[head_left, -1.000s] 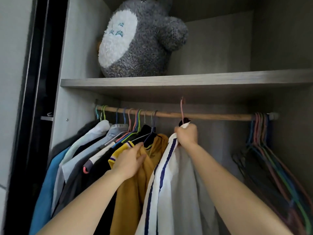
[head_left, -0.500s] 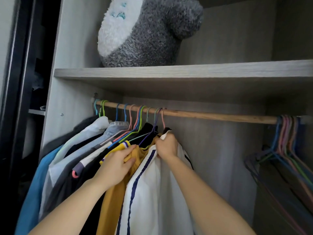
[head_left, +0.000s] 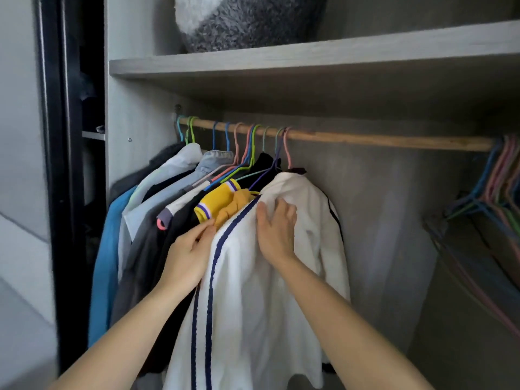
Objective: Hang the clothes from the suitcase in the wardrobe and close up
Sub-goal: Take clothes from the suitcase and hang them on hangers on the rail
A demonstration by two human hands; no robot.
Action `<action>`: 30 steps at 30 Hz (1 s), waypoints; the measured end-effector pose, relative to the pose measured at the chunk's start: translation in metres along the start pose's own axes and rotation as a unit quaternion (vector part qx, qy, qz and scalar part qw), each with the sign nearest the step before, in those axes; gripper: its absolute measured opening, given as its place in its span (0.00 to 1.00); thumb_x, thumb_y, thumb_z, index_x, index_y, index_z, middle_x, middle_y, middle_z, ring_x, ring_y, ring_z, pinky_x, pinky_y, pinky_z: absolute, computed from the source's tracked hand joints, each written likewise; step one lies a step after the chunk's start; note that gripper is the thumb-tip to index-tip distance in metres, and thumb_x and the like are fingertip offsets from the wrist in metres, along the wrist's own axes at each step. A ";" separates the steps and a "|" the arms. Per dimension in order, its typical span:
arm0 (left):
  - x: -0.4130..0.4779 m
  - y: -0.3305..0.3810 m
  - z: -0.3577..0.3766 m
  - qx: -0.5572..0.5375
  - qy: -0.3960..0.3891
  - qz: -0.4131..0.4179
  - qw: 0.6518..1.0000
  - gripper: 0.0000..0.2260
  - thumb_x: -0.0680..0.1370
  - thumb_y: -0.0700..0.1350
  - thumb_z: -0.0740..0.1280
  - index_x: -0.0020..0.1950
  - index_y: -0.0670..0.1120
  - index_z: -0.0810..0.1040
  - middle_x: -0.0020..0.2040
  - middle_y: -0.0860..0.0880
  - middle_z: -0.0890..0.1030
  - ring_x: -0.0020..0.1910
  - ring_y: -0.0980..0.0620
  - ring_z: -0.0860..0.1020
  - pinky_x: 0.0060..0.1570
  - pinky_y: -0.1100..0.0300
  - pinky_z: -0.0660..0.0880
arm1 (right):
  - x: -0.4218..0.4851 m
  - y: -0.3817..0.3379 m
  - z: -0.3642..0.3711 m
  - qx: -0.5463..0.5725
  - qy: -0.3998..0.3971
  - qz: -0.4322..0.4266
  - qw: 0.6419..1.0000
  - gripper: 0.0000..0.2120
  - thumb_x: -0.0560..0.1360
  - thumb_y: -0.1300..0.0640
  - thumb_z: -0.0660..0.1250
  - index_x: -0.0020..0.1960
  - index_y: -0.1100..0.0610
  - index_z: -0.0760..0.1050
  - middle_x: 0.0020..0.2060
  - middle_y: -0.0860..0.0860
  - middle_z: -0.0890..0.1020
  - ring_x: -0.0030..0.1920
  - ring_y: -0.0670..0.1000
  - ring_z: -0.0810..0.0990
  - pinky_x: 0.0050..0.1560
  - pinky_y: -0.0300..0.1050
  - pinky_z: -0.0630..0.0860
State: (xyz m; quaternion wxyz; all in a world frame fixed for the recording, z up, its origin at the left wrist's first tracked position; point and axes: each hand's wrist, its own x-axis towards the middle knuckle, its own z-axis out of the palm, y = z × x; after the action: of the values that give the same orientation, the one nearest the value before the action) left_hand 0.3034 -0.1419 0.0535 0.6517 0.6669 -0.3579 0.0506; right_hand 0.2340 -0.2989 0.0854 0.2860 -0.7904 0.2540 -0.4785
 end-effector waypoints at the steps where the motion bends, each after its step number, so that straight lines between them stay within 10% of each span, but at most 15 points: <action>1: -0.007 -0.001 -0.001 -0.009 0.000 -0.009 1.000 0.14 0.82 0.49 0.59 0.65 0.54 0.77 0.60 0.59 0.79 0.58 0.60 0.76 0.58 0.65 0.70 | -0.008 -0.008 0.003 -0.029 0.040 -0.034 0.998 0.23 0.78 0.48 0.60 0.69 0.58 0.66 0.64 0.54 0.68 0.65 0.55 0.65 0.64 0.51 0.63; 9: -0.143 -0.072 -0.120 0.242 0.011 -0.073 0.967 0.13 0.82 0.44 0.59 0.64 0.51 0.78 0.48 0.49 0.80 0.43 0.50 0.79 0.45 0.61 0.70 | -0.171 -0.057 0.072 -0.079 -0.034 -0.289 0.953 0.21 0.68 0.59 0.62 0.61 0.59 0.71 0.60 0.54 0.72 0.59 0.54 0.68 0.58 0.51 0.63; 17: -0.348 -0.151 -0.279 0.420 -0.022 -0.287 0.861 0.16 0.82 0.43 0.56 0.68 0.48 0.73 0.63 0.47 0.76 0.60 0.45 0.75 0.57 0.55 0.70 | -0.390 -0.038 0.149 -0.242 -0.425 -0.239 0.839 0.25 0.76 0.51 0.62 0.71 0.56 0.64 0.70 0.54 0.64 0.68 0.57 0.64 0.64 0.53 0.61; 30: -0.585 -0.272 -0.349 0.381 0.081 -0.515 0.764 0.15 0.80 0.45 0.57 0.65 0.47 0.74 0.64 0.47 0.75 0.61 0.45 0.73 0.56 0.51 0.73 | -0.628 0.023 0.241 -0.224 -0.679 -0.201 0.670 0.27 0.81 0.46 0.57 0.76 0.54 0.56 0.73 0.50 0.61 0.73 0.53 0.59 0.69 0.51 0.61</action>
State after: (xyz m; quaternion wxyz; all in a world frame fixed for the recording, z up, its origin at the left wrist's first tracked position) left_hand 0.1586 0.3864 -0.4343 0.2987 0.9378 0.1422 -0.1059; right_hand 0.1889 0.1596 -0.4053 0.0908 -0.9693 -0.0762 0.2156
